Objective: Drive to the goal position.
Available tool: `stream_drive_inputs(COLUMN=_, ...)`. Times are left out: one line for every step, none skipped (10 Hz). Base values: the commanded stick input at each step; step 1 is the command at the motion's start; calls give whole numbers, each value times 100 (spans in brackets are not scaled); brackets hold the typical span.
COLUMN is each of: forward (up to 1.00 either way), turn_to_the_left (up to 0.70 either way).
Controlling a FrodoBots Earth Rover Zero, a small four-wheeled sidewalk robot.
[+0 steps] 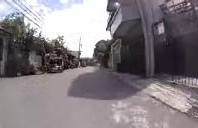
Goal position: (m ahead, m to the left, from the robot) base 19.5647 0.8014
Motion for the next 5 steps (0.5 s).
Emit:
stream_drive_inputs(forward=85, turn_to_the_left=0)
stream_drive_inputs(forward=85, turn_to_the_left=0)
stream_drive_inputs(forward=85, turn_to_the_left=0)
stream_drive_inputs(forward=85, turn_to_the_left=0)
stream_drive_inputs(forward=85, turn_to_the_left=0)
